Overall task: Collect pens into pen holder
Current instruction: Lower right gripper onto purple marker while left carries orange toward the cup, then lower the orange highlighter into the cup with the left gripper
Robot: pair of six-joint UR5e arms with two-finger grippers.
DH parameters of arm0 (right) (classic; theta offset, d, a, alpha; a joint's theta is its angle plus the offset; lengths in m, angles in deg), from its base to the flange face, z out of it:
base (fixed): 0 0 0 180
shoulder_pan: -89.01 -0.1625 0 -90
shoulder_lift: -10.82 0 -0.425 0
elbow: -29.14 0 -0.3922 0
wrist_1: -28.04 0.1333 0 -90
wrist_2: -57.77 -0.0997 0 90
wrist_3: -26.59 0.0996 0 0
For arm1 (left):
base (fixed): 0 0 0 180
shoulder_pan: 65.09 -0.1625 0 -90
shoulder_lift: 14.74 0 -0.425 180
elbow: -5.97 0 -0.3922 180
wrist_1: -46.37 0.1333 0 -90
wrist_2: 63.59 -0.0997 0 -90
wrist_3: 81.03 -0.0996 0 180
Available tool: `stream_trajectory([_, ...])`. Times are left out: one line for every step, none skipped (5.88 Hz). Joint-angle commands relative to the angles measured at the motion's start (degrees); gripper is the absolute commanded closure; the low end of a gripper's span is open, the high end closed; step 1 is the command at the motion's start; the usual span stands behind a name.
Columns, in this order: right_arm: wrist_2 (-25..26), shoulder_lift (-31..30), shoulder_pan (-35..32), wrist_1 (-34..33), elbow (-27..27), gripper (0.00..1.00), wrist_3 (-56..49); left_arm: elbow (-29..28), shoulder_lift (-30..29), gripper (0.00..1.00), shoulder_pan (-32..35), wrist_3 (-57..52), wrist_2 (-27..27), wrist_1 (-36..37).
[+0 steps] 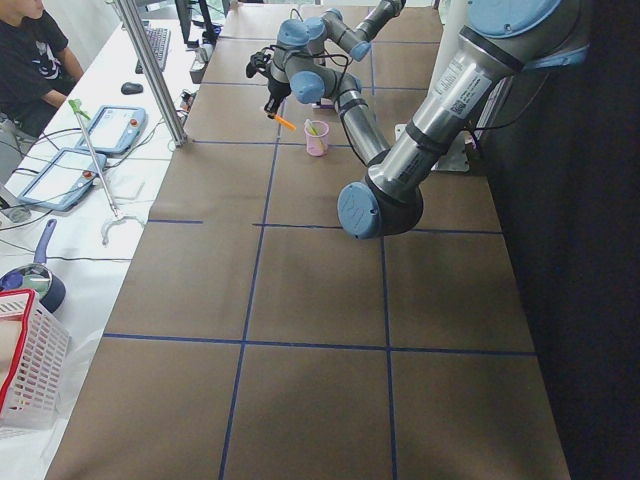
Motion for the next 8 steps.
stream_trajectory([-0.10,-0.06,0.10,5.12,-2.22,0.00,1.61,0.29,-1.31,1.00,-0.94,4.31,-4.20,-1.96])
stream_trajectory([-0.18,-0.41,0.10,4.86,-1.70,0.00,1.70,-0.06,-0.88,1.00,-4.08,7.03,-8.67,-7.97])
stream_trajectory([-0.18,-0.50,-0.07,4.69,-1.43,0.00,1.70,-1.02,-0.35,1.00,-8.28,8.80,-15.59,-14.47])
stream_trajectory([-0.18,-0.59,-0.25,4.60,-1.08,0.00,1.70,-0.94,1.04,1.00,-11.46,9.69,-20.27,-19.32])
stream_trajectory([-0.18,-0.85,-0.34,4.51,-0.64,0.00,1.79,-1.11,3.93,1.00,-12.97,12.22,-21.97,-26.07])
stream_trajectory([-0.18,-0.94,-0.34,4.42,0.06,0.00,1.79,-1.81,4.31,1.00,-14.20,12.68,-23.81,-27.97])
stream_trajectory([-0.18,-0.94,-0.34,3.73,0.06,0.00,1.79,-2.78,4.31,1.00,-16.83,12.77,-27.40,-29.73])
stream_trajectory([-0.18,-0.85,-0.34,3.63,0.06,0.00,1.79,-6.00,4.31,1.00,-18.77,12.68,-29.70,-33.57])
